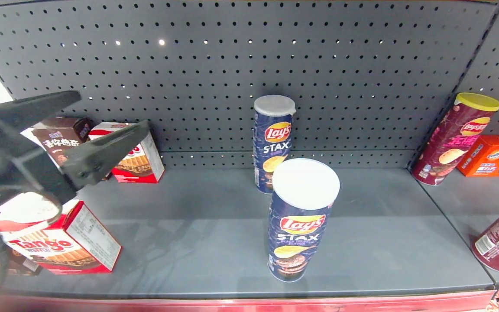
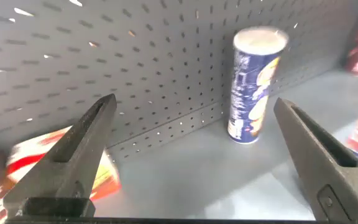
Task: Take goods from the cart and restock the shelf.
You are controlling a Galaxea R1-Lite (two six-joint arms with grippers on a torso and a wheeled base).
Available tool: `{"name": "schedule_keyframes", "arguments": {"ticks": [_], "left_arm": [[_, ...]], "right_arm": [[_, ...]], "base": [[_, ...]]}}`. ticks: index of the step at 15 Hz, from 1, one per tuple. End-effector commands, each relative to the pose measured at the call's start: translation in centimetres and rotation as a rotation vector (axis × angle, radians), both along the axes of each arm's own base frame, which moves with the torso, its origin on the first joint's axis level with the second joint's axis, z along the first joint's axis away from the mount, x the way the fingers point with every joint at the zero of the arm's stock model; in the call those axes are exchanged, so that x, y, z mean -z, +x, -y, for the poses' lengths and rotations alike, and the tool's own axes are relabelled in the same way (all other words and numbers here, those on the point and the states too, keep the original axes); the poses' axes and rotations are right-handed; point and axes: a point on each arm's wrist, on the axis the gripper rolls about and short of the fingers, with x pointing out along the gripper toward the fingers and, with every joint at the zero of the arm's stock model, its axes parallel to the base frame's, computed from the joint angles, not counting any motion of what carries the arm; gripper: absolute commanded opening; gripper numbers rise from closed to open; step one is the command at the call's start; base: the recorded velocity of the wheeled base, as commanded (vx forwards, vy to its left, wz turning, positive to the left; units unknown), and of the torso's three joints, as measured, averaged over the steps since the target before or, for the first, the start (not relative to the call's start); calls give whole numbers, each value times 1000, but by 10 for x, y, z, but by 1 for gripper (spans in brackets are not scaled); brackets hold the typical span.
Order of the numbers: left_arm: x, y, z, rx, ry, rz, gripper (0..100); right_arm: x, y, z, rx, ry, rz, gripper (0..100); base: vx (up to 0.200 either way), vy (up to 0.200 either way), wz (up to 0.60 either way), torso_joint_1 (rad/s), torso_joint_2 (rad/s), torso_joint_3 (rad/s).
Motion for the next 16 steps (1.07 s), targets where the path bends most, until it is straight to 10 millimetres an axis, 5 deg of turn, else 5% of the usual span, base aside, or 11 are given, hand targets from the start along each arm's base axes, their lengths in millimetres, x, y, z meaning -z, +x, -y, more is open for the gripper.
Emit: {"name": "schedule_keyframes", "arguments": {"ticks": [1,7,9,13,16], "left_arm": [[27,-85,-50,-9,-53,88,100],[111,-128,-71,-217,8,68,100],[162,-140,-69,-276,18,48,100],[198,-152,-70,-222,53,-85,100],[201,-154,-70,-235,9,-96,100]], "right_arm": [[0,0,0,0,-1,-1,100],[0,0,0,0,1,-2,100],[0,0,0,0,-1,-1,100],[0,0,0,0,-1,-3,100],[0,0,0,0,-1,-1,100]], "base": [[0,0,0,0,0,0],[0,0,0,0,0,0],[0,0,0,0,0,0],[0,0,0,0,0,0],[0,0,0,0,0,0]]}}
